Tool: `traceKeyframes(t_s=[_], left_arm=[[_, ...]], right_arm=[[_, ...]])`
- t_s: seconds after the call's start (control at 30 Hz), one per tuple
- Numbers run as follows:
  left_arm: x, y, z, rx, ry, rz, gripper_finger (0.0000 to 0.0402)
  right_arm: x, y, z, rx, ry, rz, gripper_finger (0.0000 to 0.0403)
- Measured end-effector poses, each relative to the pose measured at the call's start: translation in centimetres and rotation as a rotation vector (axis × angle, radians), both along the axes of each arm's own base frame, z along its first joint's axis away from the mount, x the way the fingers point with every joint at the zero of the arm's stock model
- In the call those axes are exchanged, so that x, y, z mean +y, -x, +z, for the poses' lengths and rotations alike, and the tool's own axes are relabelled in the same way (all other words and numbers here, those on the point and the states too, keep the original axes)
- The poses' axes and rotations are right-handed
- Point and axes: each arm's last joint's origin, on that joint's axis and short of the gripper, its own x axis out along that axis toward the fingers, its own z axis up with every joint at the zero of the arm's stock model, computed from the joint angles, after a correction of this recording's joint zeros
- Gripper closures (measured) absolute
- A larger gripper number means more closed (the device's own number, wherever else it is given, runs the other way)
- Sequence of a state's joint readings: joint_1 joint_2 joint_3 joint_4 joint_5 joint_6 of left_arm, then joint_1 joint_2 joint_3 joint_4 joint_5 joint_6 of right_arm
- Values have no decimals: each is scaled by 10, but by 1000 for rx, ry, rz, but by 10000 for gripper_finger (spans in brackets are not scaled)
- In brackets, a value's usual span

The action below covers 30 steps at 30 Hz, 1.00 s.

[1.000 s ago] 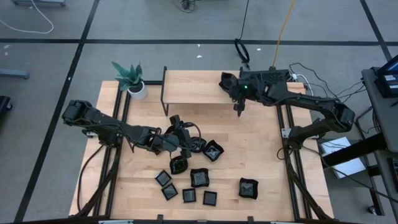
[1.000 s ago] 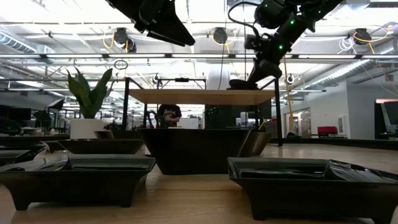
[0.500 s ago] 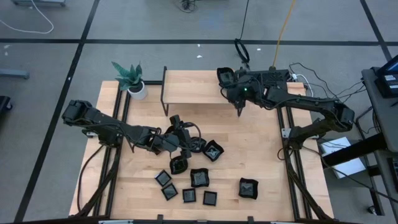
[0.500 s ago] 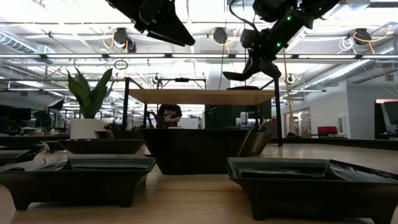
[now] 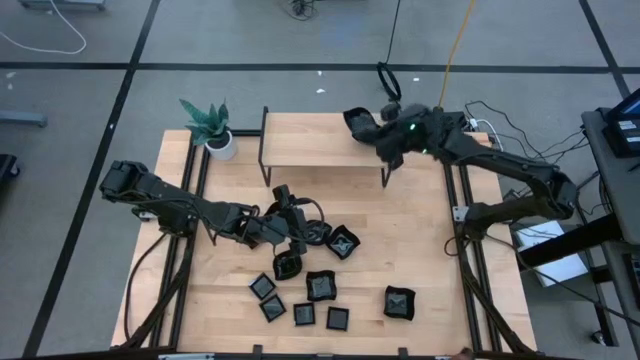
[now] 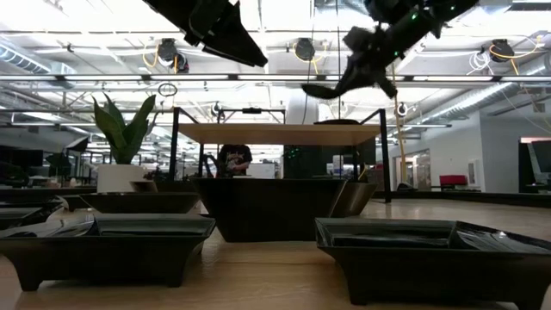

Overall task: Pick & Place Mini shaped plates
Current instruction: Stack the black leaf-shaped plate on top of the other black leaf-shaped plates on the shelf

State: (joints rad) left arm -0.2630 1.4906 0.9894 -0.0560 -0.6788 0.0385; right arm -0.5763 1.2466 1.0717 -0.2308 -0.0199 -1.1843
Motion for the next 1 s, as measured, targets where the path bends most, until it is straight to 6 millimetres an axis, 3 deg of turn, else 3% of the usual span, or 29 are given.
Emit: traceKeyframes(t_s=[0.2,0.5,0.77,1.0], left_arm=[[0,0,0,0,7,-12,133],[-1,-1,1,-12,12,-16,133],[-3,0,1,-12,19,-27,133],[-3,0,1,-11,16,-28,133]], right_arm=[[-16,22,43,-149,-238,160,403],[-32,43,21,42,-338,94,403],[-33,29,-6,87,-338,144,403],[-31,28,-16,101,-347,148,403]])
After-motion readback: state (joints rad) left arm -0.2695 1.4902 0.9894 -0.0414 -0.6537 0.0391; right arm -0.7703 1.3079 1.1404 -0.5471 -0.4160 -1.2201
